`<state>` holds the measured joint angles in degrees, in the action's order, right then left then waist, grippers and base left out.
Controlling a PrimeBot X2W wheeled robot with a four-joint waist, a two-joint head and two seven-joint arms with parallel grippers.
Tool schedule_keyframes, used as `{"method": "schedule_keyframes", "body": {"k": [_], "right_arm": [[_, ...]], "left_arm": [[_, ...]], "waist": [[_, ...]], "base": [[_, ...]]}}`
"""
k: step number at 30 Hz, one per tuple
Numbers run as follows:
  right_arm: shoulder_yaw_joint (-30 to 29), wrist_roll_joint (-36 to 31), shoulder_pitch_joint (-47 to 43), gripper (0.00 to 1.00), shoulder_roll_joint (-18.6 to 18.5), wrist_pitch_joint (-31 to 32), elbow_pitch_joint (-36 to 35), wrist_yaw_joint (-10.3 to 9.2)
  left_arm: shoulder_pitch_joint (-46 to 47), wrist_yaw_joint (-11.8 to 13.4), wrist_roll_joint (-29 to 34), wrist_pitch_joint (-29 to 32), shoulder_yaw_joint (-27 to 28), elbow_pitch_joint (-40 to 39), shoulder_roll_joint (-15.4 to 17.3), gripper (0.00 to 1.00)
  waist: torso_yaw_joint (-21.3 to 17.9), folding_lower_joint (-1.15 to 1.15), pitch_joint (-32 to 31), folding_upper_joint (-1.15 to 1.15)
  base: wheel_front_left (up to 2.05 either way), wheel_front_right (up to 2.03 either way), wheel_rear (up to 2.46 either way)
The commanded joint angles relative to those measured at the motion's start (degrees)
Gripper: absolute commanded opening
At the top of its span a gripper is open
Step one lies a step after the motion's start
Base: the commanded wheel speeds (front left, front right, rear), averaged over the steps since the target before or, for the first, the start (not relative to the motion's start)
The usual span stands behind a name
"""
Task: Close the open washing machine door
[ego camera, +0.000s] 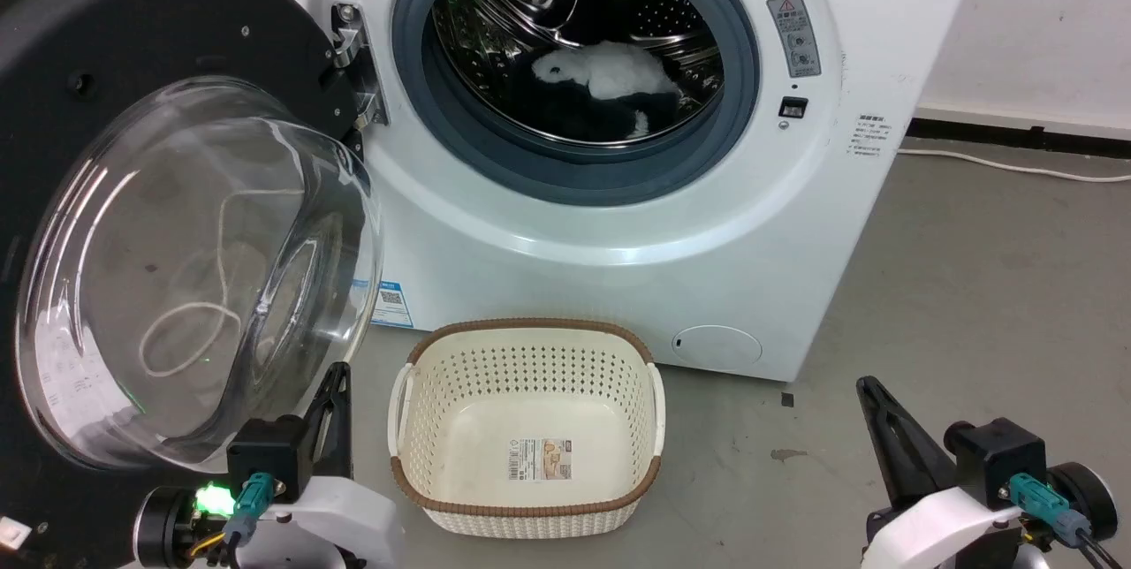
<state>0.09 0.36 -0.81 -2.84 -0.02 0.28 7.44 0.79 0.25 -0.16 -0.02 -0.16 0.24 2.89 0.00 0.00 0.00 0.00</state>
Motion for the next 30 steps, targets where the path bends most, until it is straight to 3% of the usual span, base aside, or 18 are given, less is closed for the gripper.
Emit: {"method": "schedule_keyframes", "body": {"k": [1, 24, 25, 30], "right_arm": [[-0.1, -0.4, 0.8, 0.00, 0.0, 0.0, -0.3, 0.05], [-0.1, -0.4, 0.8, 0.00, 0.0, 0.0, -0.3, 0.05], [0.0, 0.0, 0.0, 1.00, 0.0, 0.0, 0.0, 0.00], [0.2, 0.4, -0.1, 1.00, 0.0, -0.2, 0.2, -0.01]], "left_arm": [[-0.8, -0.2, 0.2, 0.0, 0.2, -0.2, 0.0, 0.00], [-0.8, -0.2, 0.2, 0.0, 0.2, -0.2, 0.0, 0.00], [0.0, 0.0, 0.0, 0.0, 0.0, 0.0, 0.0, 1.00], [-0.1, 0.0, -0.3, -0.2, -0.2, 0.1, 0.0, 1.00]], "waist": [[0.0, 0.00, 0.0, 0.00], [0.0, 0.00, 0.0, 0.00], [0.0, 0.00, 0.0, 0.00], [0.0, 0.00, 0.0, 0.00]], "base": [[0.00, 0.00, 0.00], [0.00, 0.00, 0.00], [0.00, 0.00, 0.00], [0.00, 0.00, 0.00]]}}
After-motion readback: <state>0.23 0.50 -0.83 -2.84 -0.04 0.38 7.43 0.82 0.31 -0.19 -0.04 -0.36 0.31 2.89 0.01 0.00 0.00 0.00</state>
